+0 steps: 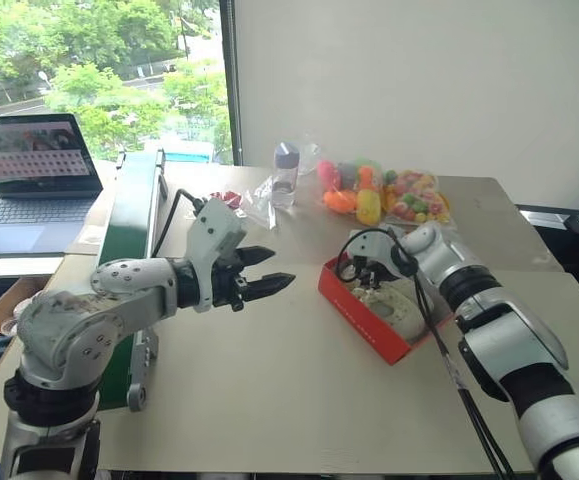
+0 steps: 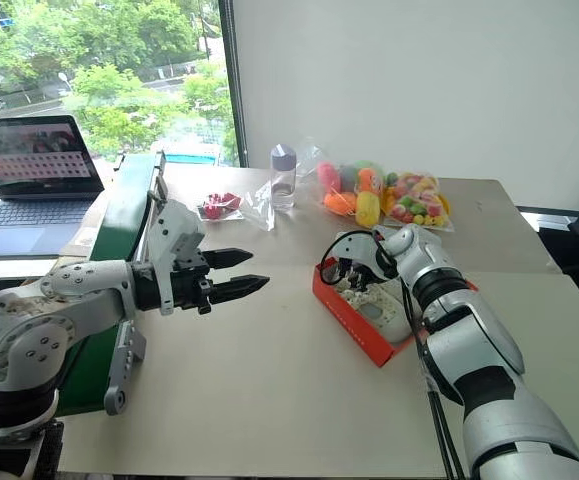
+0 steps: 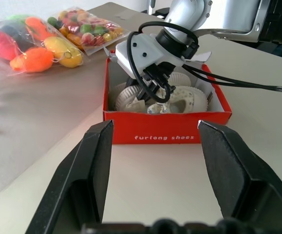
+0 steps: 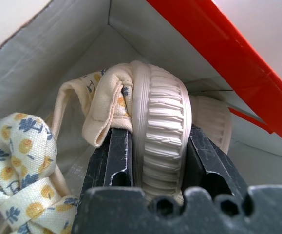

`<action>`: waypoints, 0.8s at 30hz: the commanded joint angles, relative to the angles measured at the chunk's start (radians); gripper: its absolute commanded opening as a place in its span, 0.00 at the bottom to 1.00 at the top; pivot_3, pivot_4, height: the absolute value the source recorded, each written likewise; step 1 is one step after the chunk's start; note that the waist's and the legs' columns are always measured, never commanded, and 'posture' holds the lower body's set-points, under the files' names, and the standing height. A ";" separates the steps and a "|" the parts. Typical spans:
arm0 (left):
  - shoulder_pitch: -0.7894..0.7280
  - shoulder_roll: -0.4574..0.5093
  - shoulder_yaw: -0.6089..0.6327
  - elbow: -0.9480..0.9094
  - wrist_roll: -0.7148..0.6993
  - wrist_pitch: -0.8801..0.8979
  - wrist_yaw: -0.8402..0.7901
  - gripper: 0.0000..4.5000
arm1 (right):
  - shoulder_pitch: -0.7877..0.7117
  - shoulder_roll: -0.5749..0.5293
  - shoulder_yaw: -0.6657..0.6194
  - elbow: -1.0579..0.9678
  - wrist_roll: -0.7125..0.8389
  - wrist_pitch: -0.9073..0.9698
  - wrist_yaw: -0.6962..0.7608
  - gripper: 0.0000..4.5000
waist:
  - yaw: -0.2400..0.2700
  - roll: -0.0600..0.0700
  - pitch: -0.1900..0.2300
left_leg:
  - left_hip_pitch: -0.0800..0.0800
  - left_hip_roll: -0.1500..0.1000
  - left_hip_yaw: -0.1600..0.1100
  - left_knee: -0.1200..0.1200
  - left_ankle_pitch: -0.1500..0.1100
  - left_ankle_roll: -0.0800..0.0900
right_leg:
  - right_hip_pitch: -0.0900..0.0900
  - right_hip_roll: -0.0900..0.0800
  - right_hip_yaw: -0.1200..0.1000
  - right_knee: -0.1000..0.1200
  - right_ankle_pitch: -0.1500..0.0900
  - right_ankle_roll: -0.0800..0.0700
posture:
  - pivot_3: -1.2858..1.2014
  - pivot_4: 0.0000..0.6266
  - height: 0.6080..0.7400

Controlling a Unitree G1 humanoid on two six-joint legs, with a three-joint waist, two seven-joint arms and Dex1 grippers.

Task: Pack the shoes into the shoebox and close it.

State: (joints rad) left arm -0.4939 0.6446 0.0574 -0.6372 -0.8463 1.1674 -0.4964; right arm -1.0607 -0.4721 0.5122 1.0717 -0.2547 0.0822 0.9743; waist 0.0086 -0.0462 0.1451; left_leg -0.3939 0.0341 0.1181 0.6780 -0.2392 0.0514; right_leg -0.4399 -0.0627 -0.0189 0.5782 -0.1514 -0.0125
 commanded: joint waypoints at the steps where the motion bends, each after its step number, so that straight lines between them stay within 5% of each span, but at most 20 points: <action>1: -0.020 0.016 -0.023 -0.012 0.005 -0.024 -0.020 0.65 | 0.048 0.012 -0.068 0.047 0.013 0.078 -0.056 0.19 | -0.001 0.000 -0.001 | 0.000 0.000 0.000 0.000 0.000 0.000 | 0.000 0.000 0.000 0.000 0.000 0.000 | 0.52 0.24 1.00; 7: -0.016 0.059 -0.058 -0.012 0.007 -0.038 -0.077 0.65 | 0.115 0.025 -0.144 -0.096 0.076 0.182 0.101 0.19 | -0.008 -0.002 -0.003 | 0.002 0.000 0.001 0.000 0.001 -0.001 | 0.000 0.001 0.001 0.008 0.000 0.000 | 0.52 0.24 1.00; 9: -0.017 0.071 -0.068 -0.002 0.021 -0.051 -0.092 0.65 | 0.121 0.016 -0.181 -0.153 0.099 0.210 0.113 0.41 | -0.010 -0.003 -0.003 | 0.008 -0.001 0.001 0.001 0.002 -0.003 | 0.001 0.001 0.004 0.018 0.000 0.000 | 0.52 0.24 1.00; 17: -0.036 0.086 -0.109 0.041 0.074 -0.101 -0.139 0.65 | 0.153 -0.033 -0.235 -0.390 0.136 0.360 0.145 1.00 | -0.022 0.000 -0.001 | -0.004 -0.001 0.000 -0.013 0.008 0.000 | -0.018 0.005 0.004 0.021 -0.002 -0.008 | 0.52 0.24 1.00; 24: -0.037 0.082 -0.127 0.058 0.100 -0.124 -0.166 0.65 | 0.159 -0.072 -0.291 -0.608 0.201 0.531 0.146 1.00 | -0.020 0.004 0.005 | -0.007 -0.003 0.000 -0.013 0.008 0.002 | -0.019 0.003 0.004 0.018 -0.008 -0.004 | 0.52 0.24 1.00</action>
State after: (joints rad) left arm -0.5126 0.7220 -0.0658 -0.5726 -0.7534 1.0714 -0.6491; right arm -0.8892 -0.5185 0.2594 0.5477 -0.0890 0.5614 1.1165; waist -0.0112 -0.0425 0.1501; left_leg -0.4008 0.0309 0.1179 0.6654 -0.2316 0.0529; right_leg -0.4591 -0.0594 -0.0151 0.5961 -0.1596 -0.0162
